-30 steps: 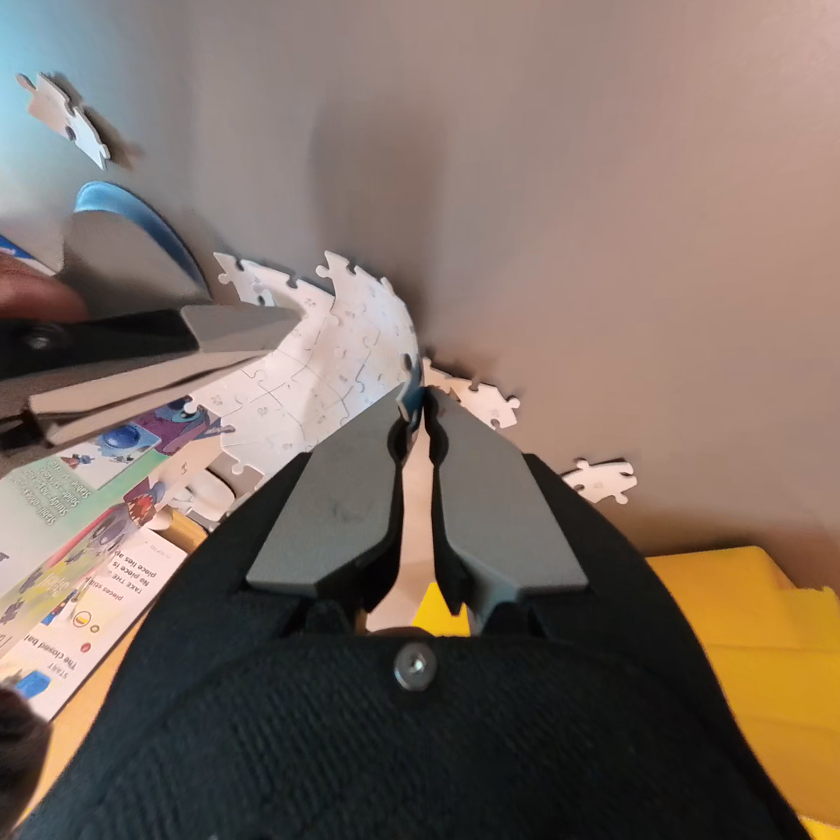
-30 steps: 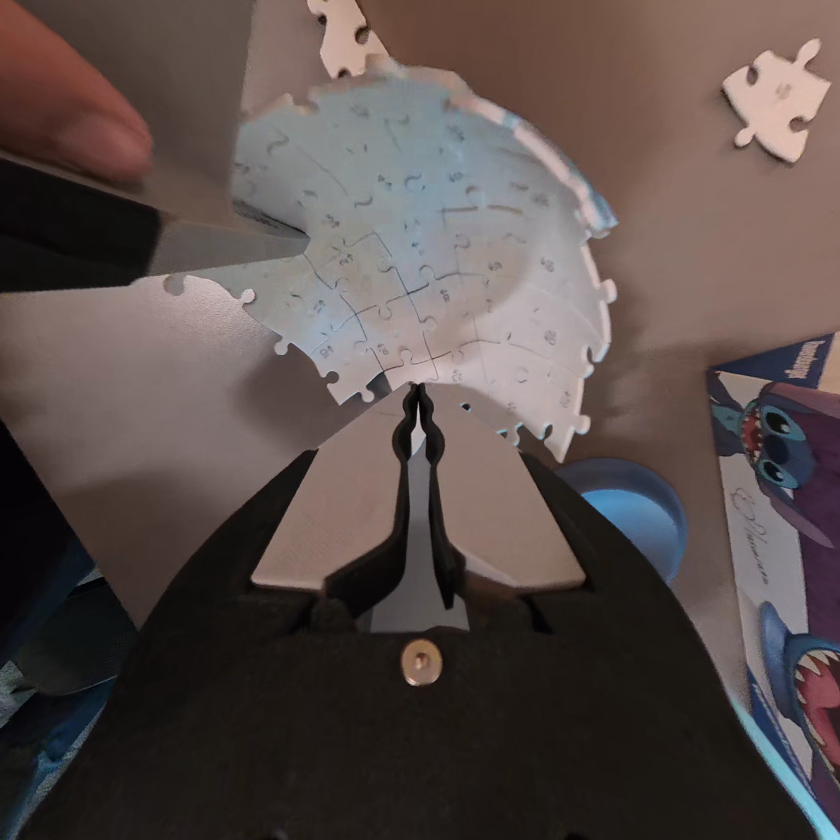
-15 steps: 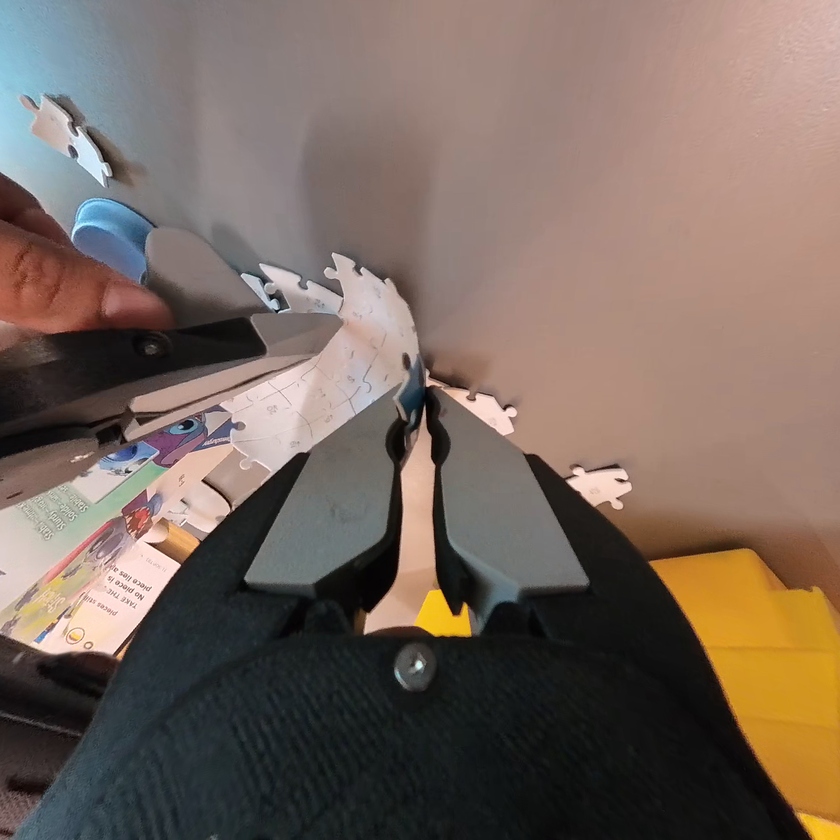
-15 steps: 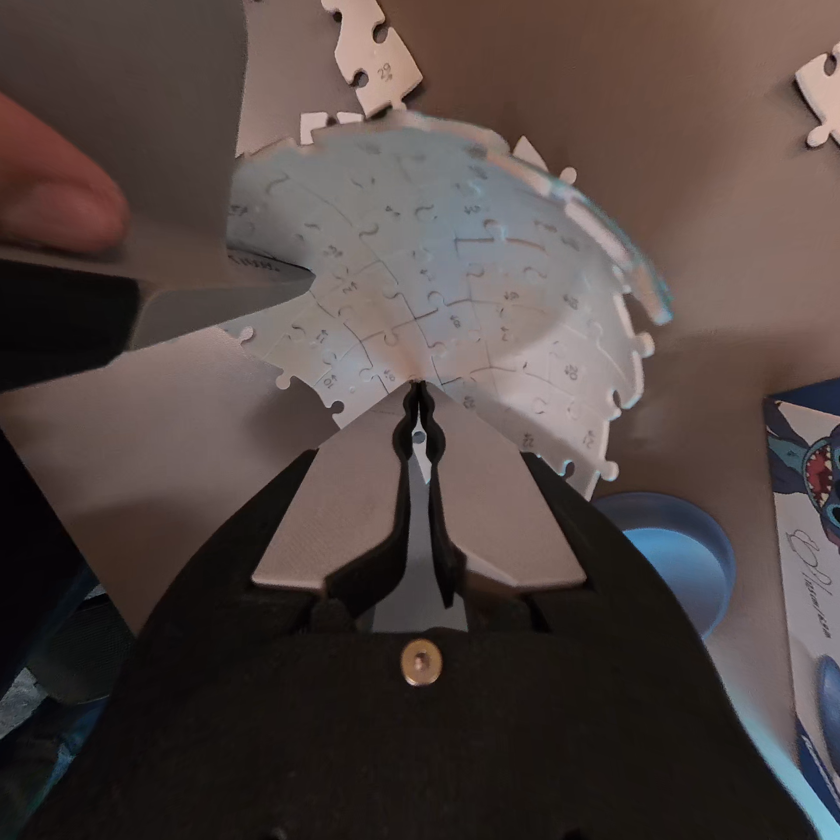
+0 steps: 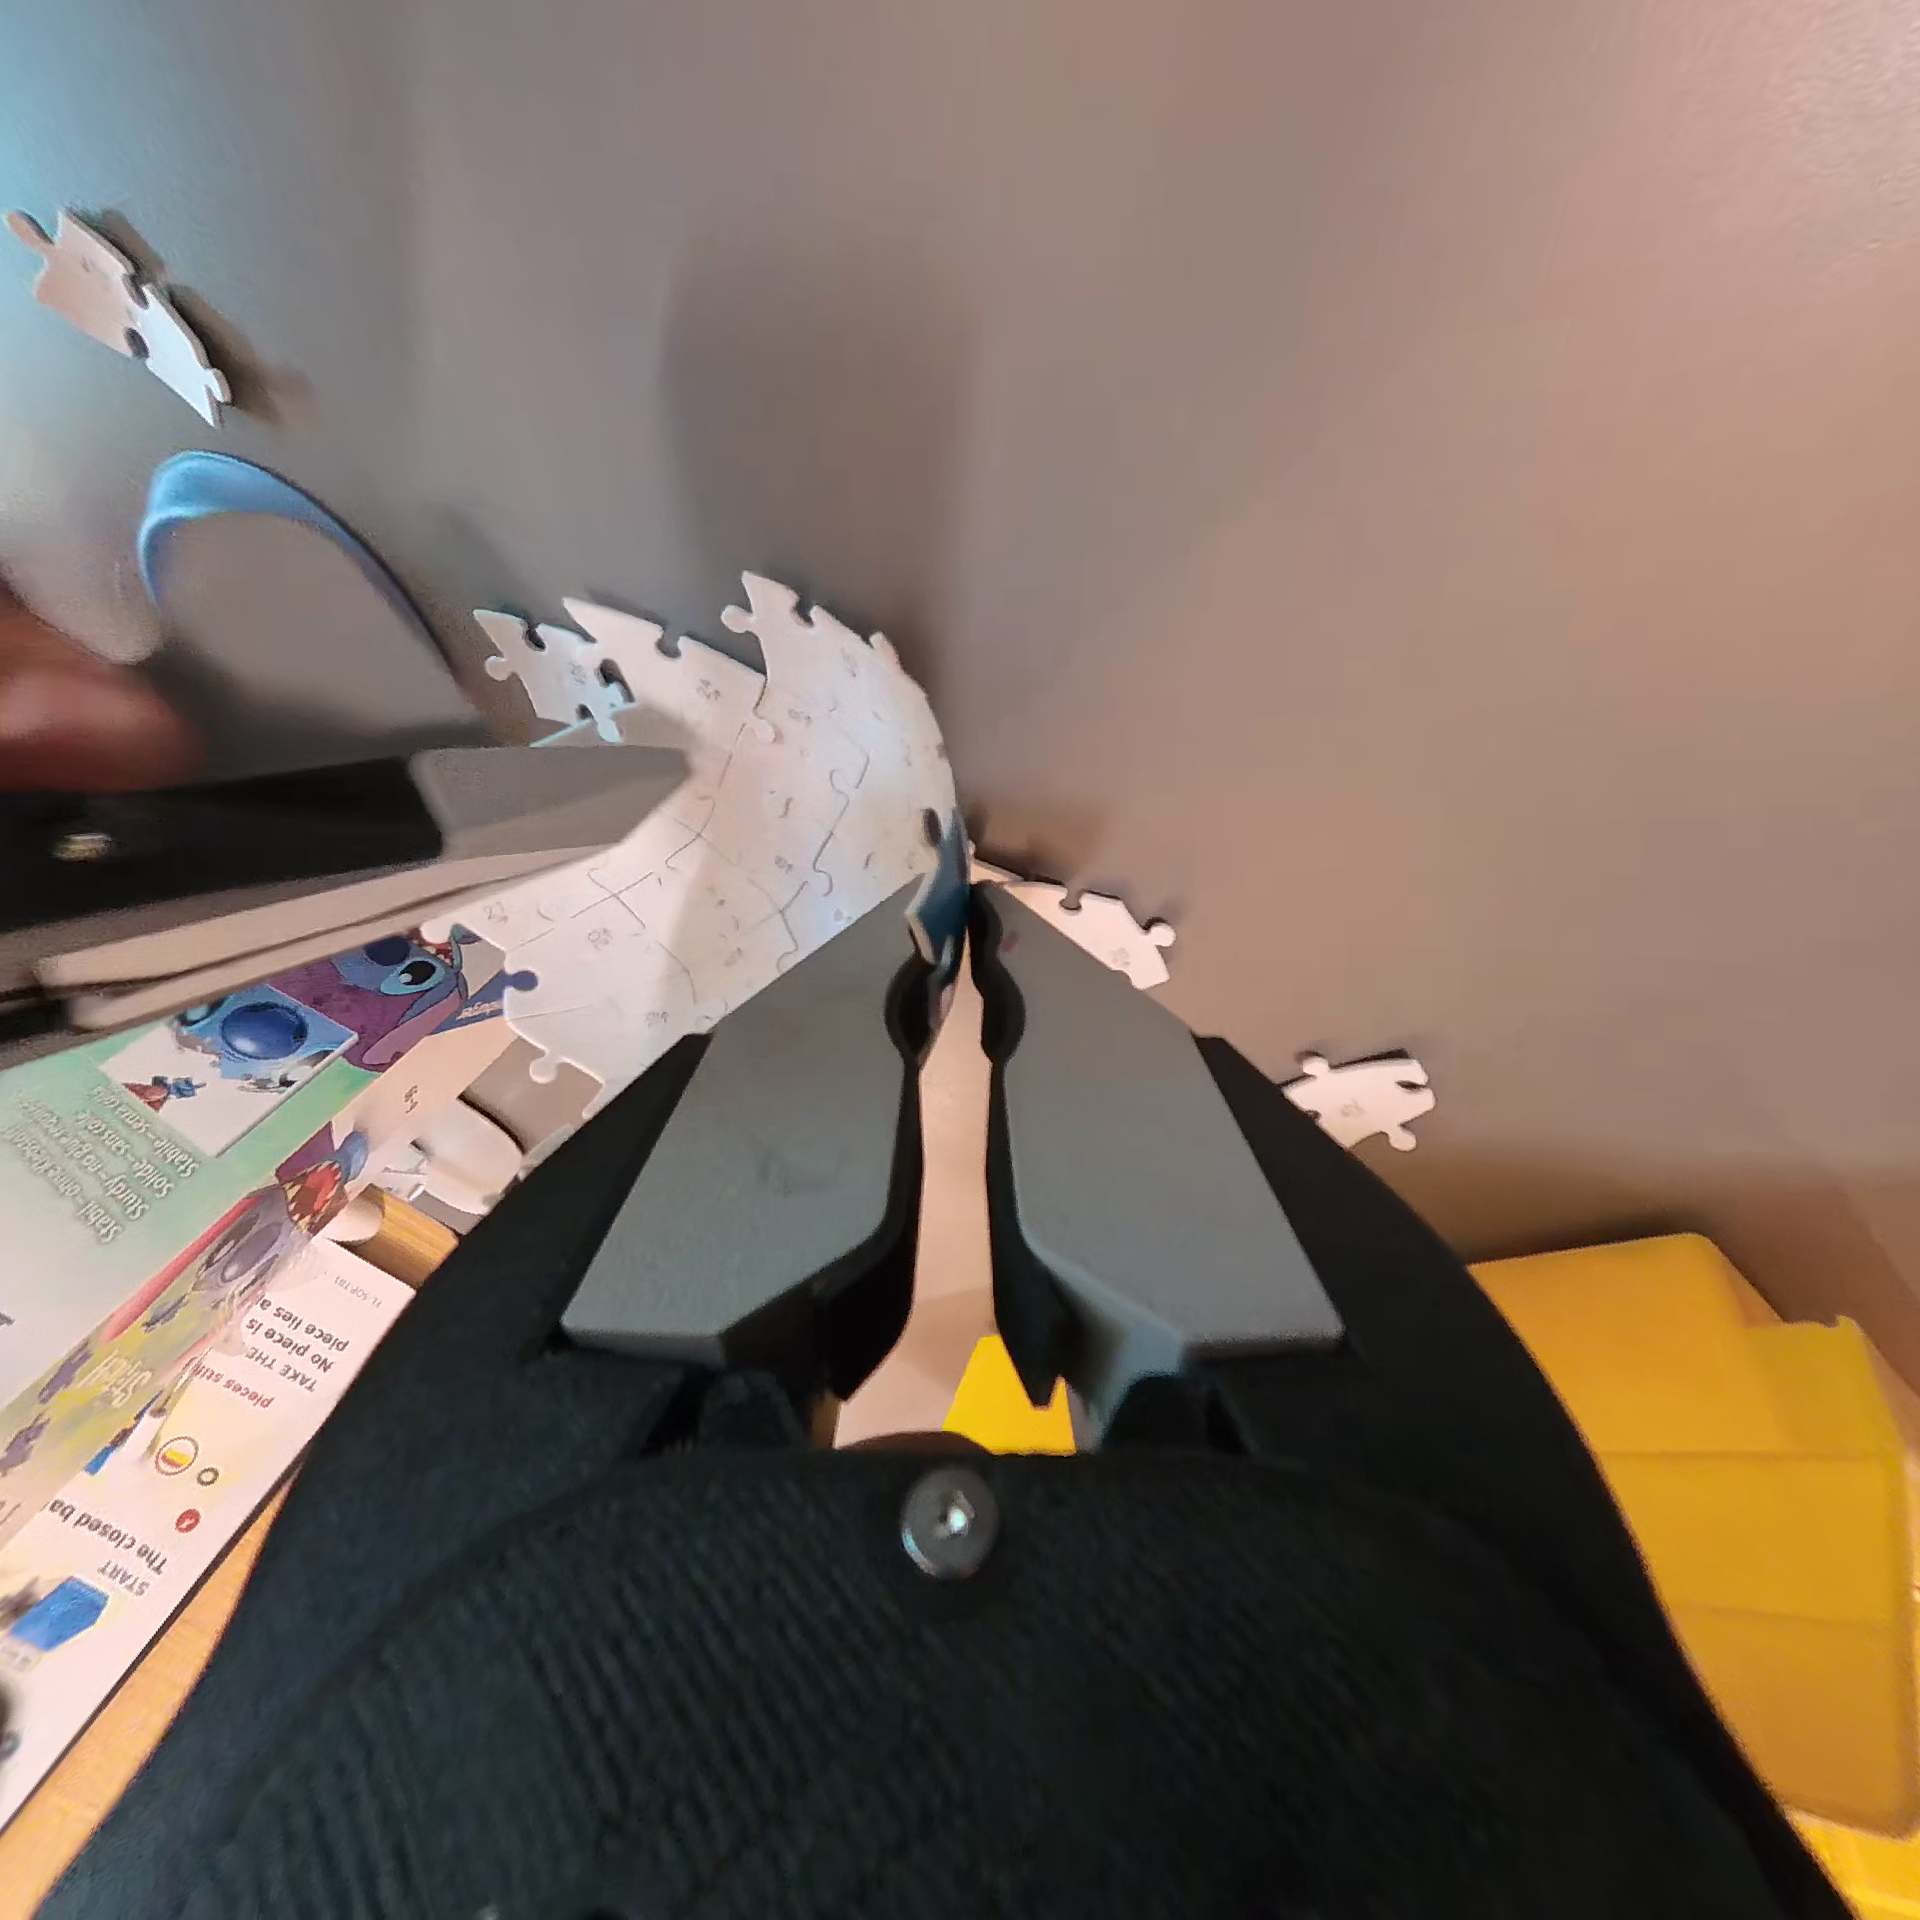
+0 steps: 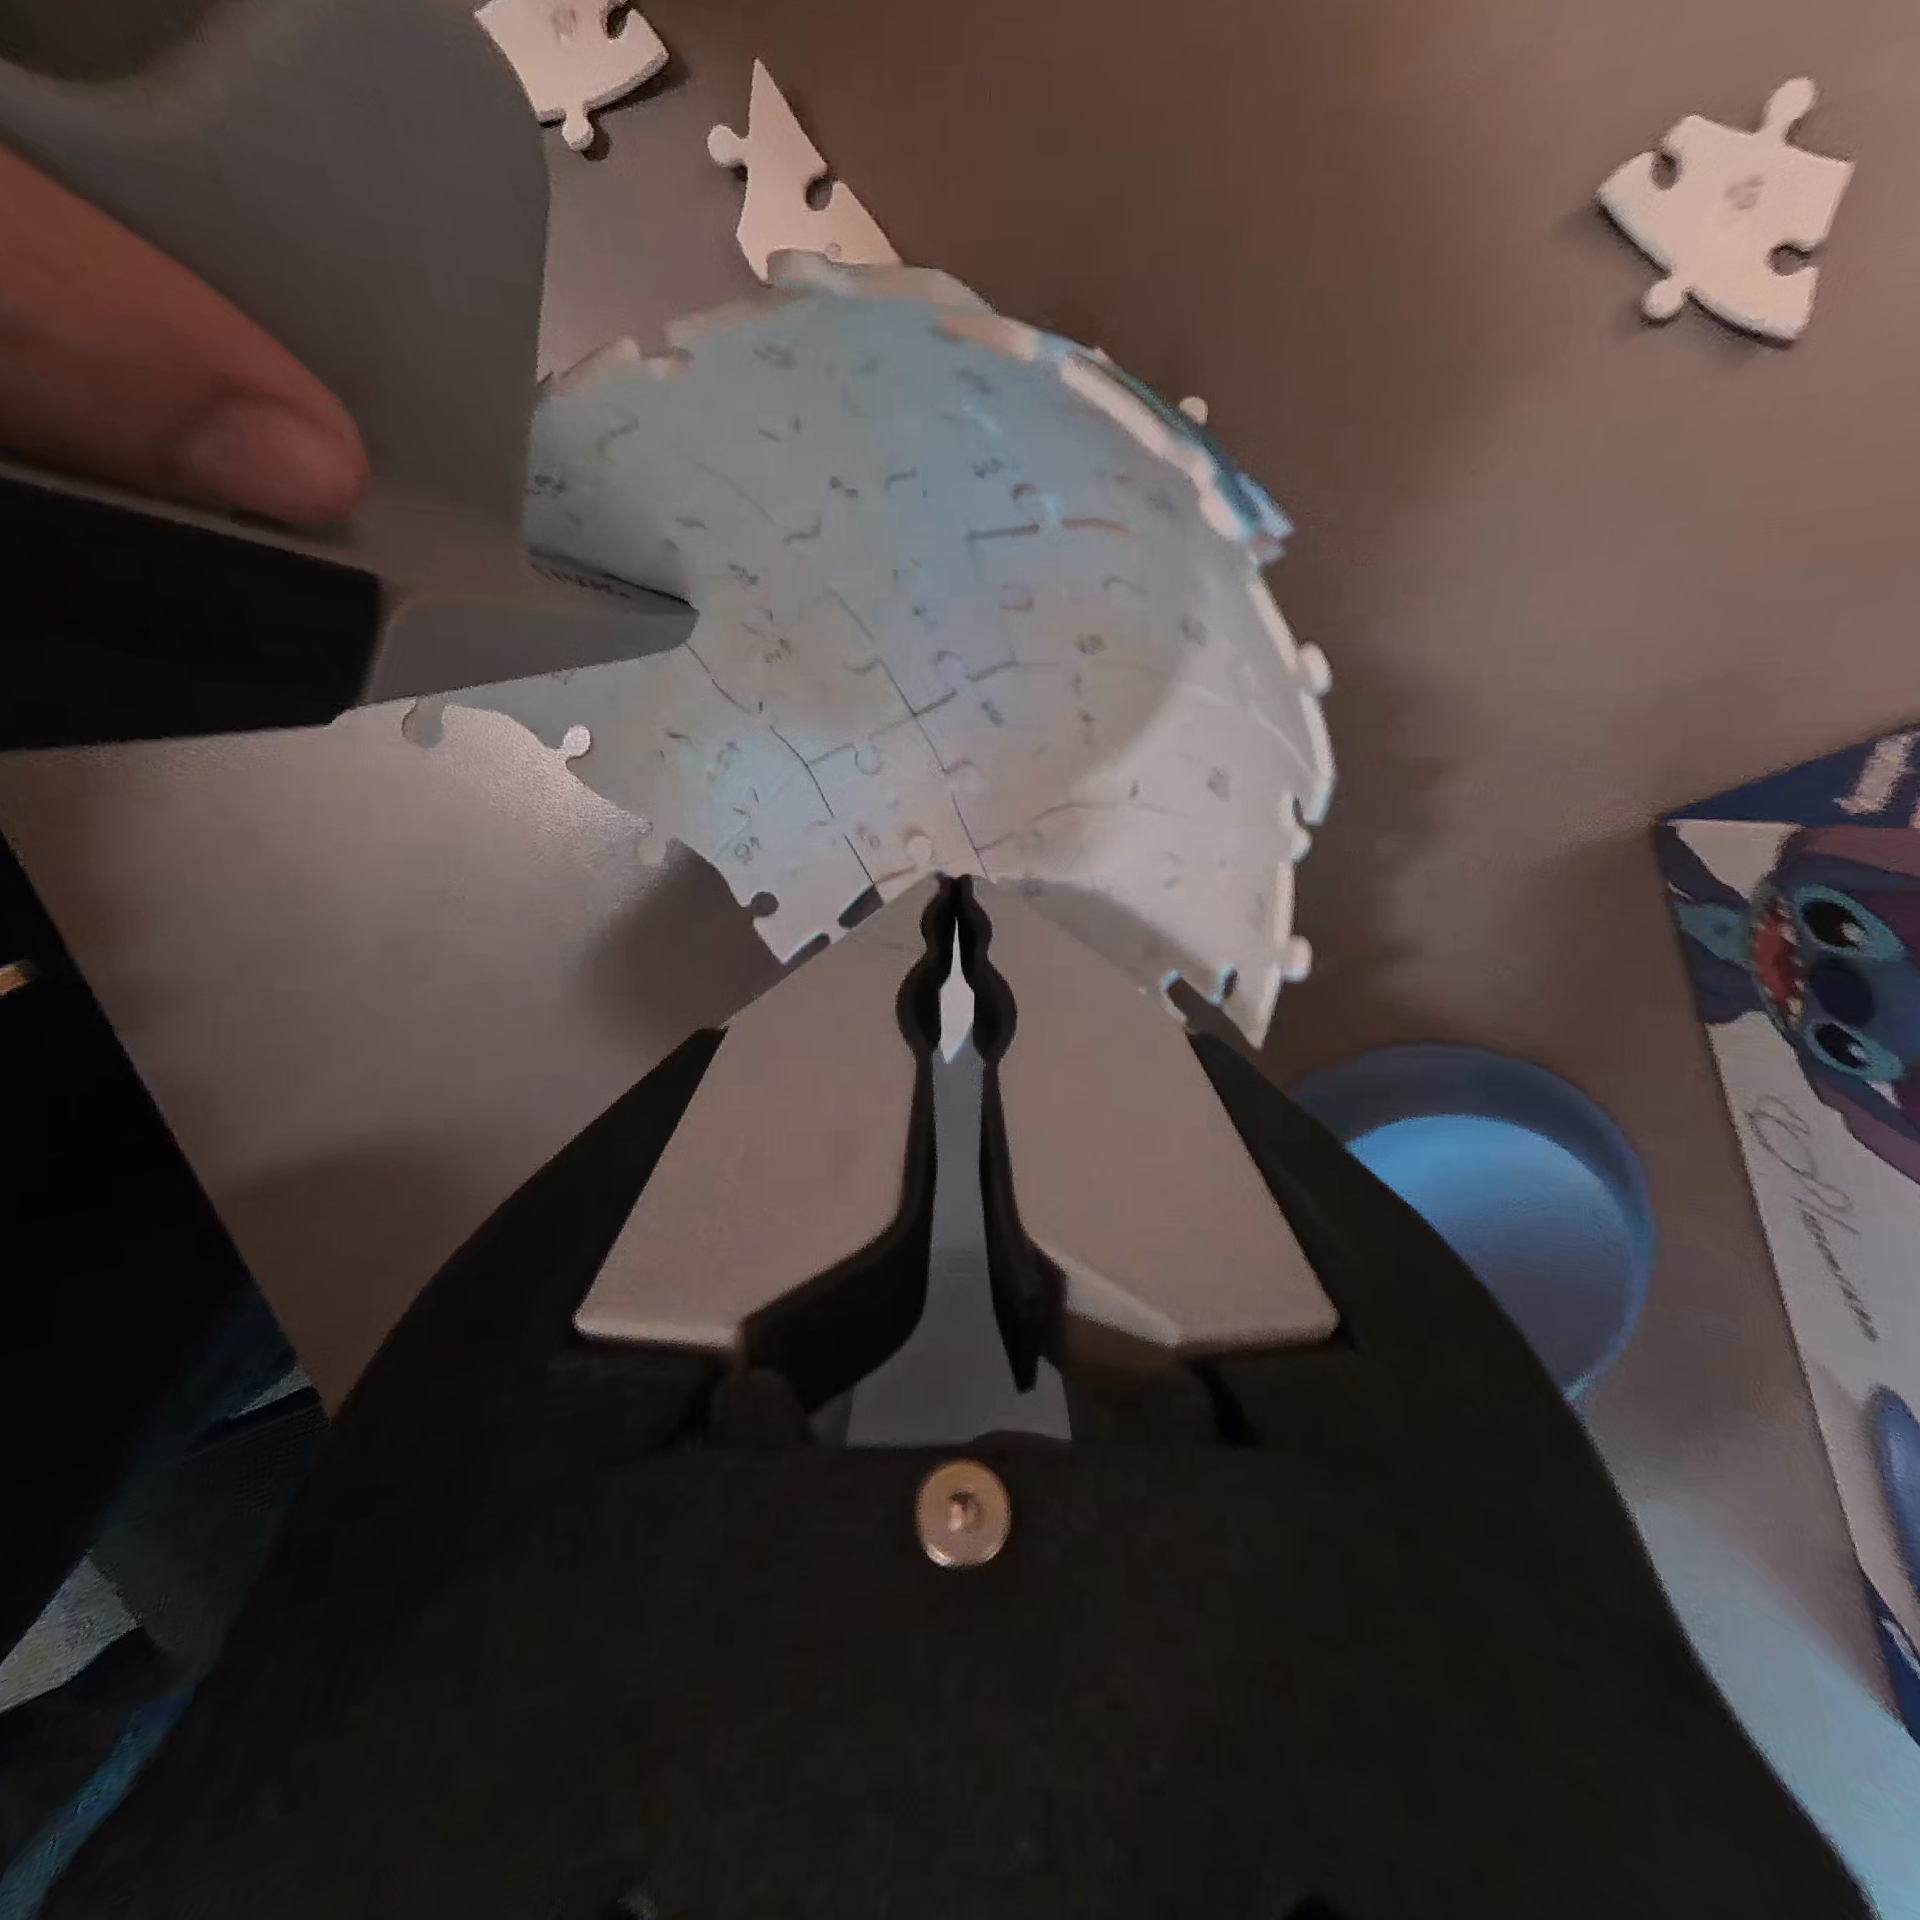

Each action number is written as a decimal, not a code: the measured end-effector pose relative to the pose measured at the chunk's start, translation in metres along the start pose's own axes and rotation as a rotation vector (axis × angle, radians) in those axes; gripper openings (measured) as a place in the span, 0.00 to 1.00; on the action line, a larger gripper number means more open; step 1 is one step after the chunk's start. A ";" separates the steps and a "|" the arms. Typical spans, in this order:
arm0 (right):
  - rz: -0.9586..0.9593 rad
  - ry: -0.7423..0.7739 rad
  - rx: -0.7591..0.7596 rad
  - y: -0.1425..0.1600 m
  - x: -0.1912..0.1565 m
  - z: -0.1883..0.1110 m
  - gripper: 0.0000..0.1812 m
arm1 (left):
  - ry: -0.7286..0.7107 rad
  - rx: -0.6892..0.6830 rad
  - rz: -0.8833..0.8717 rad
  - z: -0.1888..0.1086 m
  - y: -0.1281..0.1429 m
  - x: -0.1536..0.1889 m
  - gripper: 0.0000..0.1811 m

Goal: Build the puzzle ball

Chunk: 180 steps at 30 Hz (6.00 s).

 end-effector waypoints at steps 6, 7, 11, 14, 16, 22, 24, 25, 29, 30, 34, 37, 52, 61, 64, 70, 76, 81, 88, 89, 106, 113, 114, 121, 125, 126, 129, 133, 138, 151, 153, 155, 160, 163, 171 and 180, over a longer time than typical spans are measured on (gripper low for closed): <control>-0.030 0.006 -0.083 0.011 -0.005 0.003 0.00 | -0.001 0.000 0.003 -0.002 -0.001 -0.003 0.01; -0.035 0.006 -0.099 0.013 -0.005 0.006 0.00 | -0.002 0.000 0.003 -0.002 -0.001 -0.003 0.01; -0.048 -0.005 -0.128 0.015 -0.006 0.011 0.00 | 0.010 0.007 0.010 -0.002 -0.004 -0.003 0.01; -0.018 -0.034 -0.143 0.013 -0.004 0.012 0.00 | 0.001 0.009 0.011 -0.004 -0.005 -0.006 0.02; -0.008 -0.044 -0.151 0.013 -0.003 0.012 0.00 | -0.001 0.006 0.012 -0.005 -0.006 -0.007 0.03; -0.007 -0.086 -0.093 0.007 -0.004 0.002 0.00 | 0.007 -0.012 0.018 -0.003 -0.005 -0.004 0.01; 0.033 -0.116 0.018 -0.001 -0.002 -0.016 0.00 | 0.011 -0.004 0.012 -0.004 -0.005 -0.002 0.01; 0.044 -0.100 0.071 -0.004 0.002 -0.026 0.00 | 0.013 -0.007 0.005 -0.004 -0.004 -0.001 0.01; 0.072 -0.054 0.191 -0.003 0.010 -0.047 0.00 | 0.034 -0.024 -0.031 -0.006 0.002 0.005 0.01; 0.074 -0.041 0.199 0.000 0.011 -0.047 0.00 | 0.051 -0.029 -0.051 -0.006 0.003 0.008 0.01; 0.068 -0.011 0.170 0.017 0.012 -0.039 0.00 | 0.052 -0.024 -0.099 -0.008 0.006 0.018 0.01; 0.079 0.009 0.188 0.024 0.018 -0.033 0.00 | 0.034 -0.013 -0.134 -0.011 0.004 0.020 0.02; 0.109 0.002 0.363 0.030 0.026 -0.031 0.00 | -0.081 0.037 -0.313 -0.013 -0.004 0.012 0.07; 0.118 -0.014 0.374 0.032 0.027 -0.026 0.00 | -0.133 0.069 -0.348 -0.014 -0.004 0.009 0.11; 0.119 -0.019 0.362 0.032 0.027 -0.022 0.00 | -0.142 0.072 -0.345 -0.014 -0.004 0.010 0.11; 0.123 -0.016 0.365 0.032 0.029 -0.021 0.00 | -0.179 0.069 -0.350 -0.018 -0.002 0.010 0.14; 0.137 -0.037 0.361 0.033 0.031 -0.017 0.00 | -0.210 0.080 -0.362 -0.020 -0.004 0.014 0.16; 0.136 -0.036 0.354 0.034 0.032 -0.016 0.00 | -0.250 0.086 -0.376 -0.026 -0.005 0.016 0.17; 0.148 -0.035 0.365 0.034 0.035 -0.018 0.00 | -0.275 0.080 -0.391 -0.032 -0.005 0.025 0.18; 0.148 -0.035 0.363 0.034 0.035 -0.017 0.00 | -0.277 0.081 -0.394 -0.033 -0.006 0.026 0.18; 0.153 -0.034 0.358 0.036 0.039 -0.011 0.00 | -0.425 0.181 -0.549 -0.070 -0.010 0.058 0.21; 0.132 -0.051 0.416 0.033 0.039 -0.017 0.04 | -0.332 0.401 -0.633 -0.059 -0.033 0.087 0.21; 0.133 -0.062 0.431 0.032 0.039 -0.017 0.05 | -0.320 0.419 -0.644 -0.054 -0.035 0.090 0.21; 0.105 -0.070 0.519 0.021 0.036 -0.023 0.07 | -0.414 0.576 -0.802 -0.043 -0.035 0.092 0.24; 0.041 -0.006 0.541 0.018 0.034 -0.027 0.07 | -0.457 0.667 -0.858 -0.043 -0.045 0.101 0.23; 0.030 0.012 0.545 0.018 0.034 -0.028 0.07 | -0.463 0.665 -0.878 -0.041 -0.047 0.104 0.23; 0.019 0.034 0.552 0.018 0.034 -0.030 0.06 | -0.465 0.644 -0.967 -0.032 -0.046 0.113 0.22; 0.028 0.044 0.550 0.020 0.035 -0.032 0.06 | -0.495 0.505 -1.110 -0.021 -0.028 0.115 0.24; 0.020 0.022 0.556 0.020 0.030 -0.034 0.07 | -0.574 0.371 -1.344 -0.016 0.007 0.111 0.25; -0.023 0.025 0.566 0.018 0.017 -0.038 0.08 | -0.631 0.137 -1.660 -0.005 0.053 0.105 0.20; -0.027 0.023 0.566 0.018 0.016 -0.039 0.09 | -0.598 0.116 -1.701 0.000 0.052 0.102 0.31; -0.032 0.017 0.572 0.017 0.013 -0.041 0.08 | -0.554 0.142 -1.727 0.001 0.047 0.098 0.34; -0.057 0.018 0.573 0.016 0.007 -0.044 0.08 | -0.470 0.183 -1.806 0.005 0.050 0.093 0.30; -0.075 0.019 0.580 0.016 0.003 -0.047 0.08 | -0.410 0.204 -1.859 0.007 0.054 0.093 0.31; -0.098 0.000 0.617 0.013 -0.005 -0.057 0.08 | -0.311 0.093 -1.813 0.003 0.062 0.095 0.29; -0.104 -0.004 0.646 0.013 -0.008 -0.065 0.08 | -0.180 0.152 -1.831 0.002 0.058 0.099 0.18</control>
Point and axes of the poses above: each gripper's, where its closed fingertips meet, z out along the fingers, y out of its underside, x = y × z across the jaws, the point moved 5 cm from there along -z, back along the fingers, and after that the axes turned 3 degrees about x, right-handed, at the moved point
